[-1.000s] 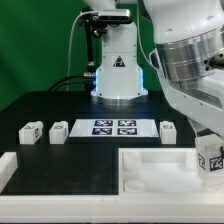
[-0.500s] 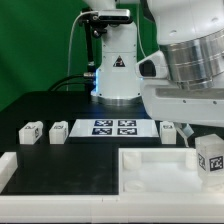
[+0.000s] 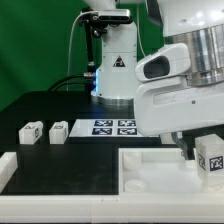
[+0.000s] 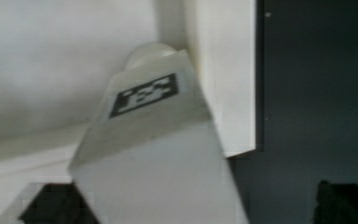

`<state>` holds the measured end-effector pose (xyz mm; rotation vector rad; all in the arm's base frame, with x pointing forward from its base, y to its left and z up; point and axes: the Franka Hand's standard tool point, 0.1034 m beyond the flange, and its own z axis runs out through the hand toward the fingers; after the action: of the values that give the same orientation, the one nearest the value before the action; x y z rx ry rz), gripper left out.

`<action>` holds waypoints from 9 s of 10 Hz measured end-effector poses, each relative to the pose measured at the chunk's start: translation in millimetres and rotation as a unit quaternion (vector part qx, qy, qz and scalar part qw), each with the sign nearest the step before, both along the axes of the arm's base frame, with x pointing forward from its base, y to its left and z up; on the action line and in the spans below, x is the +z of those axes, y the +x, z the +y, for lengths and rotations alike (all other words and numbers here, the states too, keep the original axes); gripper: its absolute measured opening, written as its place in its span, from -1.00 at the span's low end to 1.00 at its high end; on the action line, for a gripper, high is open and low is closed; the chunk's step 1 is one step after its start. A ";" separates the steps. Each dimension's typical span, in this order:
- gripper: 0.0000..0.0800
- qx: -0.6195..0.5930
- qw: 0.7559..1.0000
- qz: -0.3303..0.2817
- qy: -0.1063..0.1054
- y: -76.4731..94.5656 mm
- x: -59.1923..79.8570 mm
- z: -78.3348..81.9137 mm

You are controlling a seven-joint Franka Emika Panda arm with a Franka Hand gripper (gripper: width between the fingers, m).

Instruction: Assemble one leg

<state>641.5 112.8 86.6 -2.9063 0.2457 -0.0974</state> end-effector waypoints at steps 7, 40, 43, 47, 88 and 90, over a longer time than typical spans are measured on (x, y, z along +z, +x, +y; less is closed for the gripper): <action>-0.22 -0.244 0.968 0.050 0.028 2.2 -0.6 -6.6; -0.26 -0.547 0.831 0.083 0.052 -19.6 -9.1 -13.5; -0.26 -0.621 0.773 0.107 0.078 -21.8 -9.5 -14.2; 0.53 -0.454 0.885 0.093 0.041 -18.7 -2.0 1.7; 0.62 -0.323 0.944 0.071 0.003 -24.7 -17.7 14.4; 0.62 -0.150 0.988 0.034 -0.035 -13.2 -13.7 -2.2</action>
Offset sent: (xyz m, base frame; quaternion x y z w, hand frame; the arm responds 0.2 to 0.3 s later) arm 0.0000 0.0000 0.0000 0.0000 0.0000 0.1790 0.9838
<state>628.4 110.6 73.0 -2.9233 0.7031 -0.0553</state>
